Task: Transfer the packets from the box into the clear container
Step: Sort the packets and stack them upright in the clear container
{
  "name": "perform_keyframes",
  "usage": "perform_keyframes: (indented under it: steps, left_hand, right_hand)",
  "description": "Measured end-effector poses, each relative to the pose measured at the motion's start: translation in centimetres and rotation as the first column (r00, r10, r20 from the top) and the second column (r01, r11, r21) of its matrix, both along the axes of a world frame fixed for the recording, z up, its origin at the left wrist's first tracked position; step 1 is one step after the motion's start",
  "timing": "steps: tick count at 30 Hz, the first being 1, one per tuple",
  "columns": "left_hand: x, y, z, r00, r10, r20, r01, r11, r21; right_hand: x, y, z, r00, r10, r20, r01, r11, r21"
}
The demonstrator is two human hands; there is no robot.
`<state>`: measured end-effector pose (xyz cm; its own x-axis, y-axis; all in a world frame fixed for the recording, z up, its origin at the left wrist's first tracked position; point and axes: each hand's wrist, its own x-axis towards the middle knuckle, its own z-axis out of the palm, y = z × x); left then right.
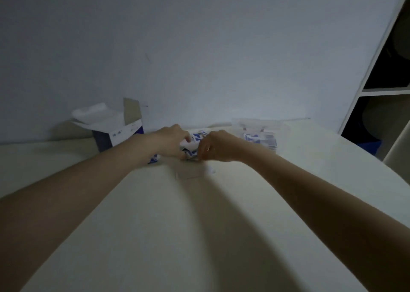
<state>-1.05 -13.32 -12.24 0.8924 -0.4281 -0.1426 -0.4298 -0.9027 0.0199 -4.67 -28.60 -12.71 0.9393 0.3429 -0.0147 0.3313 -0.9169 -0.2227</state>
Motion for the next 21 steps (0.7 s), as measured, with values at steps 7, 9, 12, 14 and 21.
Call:
perform_keyframes:
  steps: [7,9,12,14,21]
  left_hand:
    - [-0.2,3.8,-3.2,0.980,0.176,-0.097,-0.177,0.984,-0.008]
    - [-0.6,3.5,-3.6,0.984,0.164,-0.069,-0.165,0.986,-0.013]
    - [-1.1,3.4,-3.8,0.997,0.080,-0.015,-0.080,0.995,-0.052]
    - [-1.7,3.5,-3.5,0.999,0.027,-0.039,-0.031,0.994,-0.106]
    - [-0.5,5.2,-2.2,0.996,0.089,-0.032,-0.093,0.888,-0.449]
  right_hand:
    - [-0.3,1.5,-3.4,0.985,0.171,0.024,-0.172,0.985,0.035]
    - [-0.4,1.4,-3.4,0.976,0.203,0.075,-0.204,0.979,0.010]
    - [-0.1,1.5,-2.9,0.973,0.219,0.074,-0.214,0.975,-0.061]
    - [0.4,1.9,-2.1,0.978,0.186,0.099,-0.183,0.982,-0.037]
    - [3.0,4.9,-2.4,0.985,-0.066,0.159,0.070,0.997,-0.018]
